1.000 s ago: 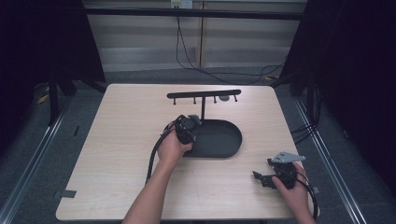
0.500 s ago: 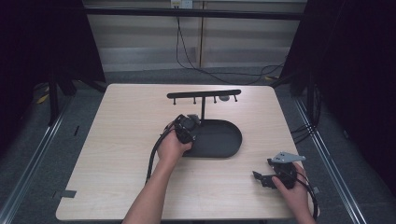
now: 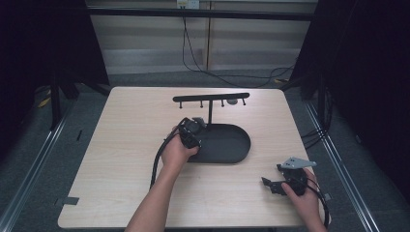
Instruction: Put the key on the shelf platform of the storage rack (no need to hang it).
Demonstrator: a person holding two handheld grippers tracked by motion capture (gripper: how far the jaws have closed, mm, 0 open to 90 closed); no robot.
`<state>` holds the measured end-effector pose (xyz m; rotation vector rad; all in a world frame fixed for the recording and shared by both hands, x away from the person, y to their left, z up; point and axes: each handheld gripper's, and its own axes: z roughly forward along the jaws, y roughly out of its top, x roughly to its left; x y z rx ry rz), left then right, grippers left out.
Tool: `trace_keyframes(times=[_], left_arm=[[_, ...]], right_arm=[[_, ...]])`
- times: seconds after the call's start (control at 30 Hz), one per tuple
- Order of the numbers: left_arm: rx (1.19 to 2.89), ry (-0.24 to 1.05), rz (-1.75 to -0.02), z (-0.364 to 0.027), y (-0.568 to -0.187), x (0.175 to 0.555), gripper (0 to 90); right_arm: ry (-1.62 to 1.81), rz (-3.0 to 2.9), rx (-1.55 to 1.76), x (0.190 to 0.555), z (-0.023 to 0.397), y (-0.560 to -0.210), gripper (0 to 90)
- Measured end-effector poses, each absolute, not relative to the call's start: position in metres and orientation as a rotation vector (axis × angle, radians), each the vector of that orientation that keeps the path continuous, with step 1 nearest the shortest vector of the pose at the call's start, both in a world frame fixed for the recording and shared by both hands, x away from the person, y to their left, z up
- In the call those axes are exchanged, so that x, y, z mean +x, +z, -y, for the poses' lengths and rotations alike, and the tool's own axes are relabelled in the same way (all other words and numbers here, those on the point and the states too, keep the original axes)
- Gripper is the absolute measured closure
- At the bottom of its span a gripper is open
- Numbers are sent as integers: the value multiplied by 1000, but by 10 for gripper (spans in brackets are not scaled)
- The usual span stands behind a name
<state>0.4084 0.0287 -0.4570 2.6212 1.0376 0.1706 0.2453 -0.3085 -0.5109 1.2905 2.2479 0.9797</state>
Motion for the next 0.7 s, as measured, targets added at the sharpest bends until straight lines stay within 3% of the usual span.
trace_keyframes(times=[0.7], left_arm=[[2550,145,-1072,-54,-448,397,366]], right_arm=[[981,-2248,1284,246,309,-511,164]])
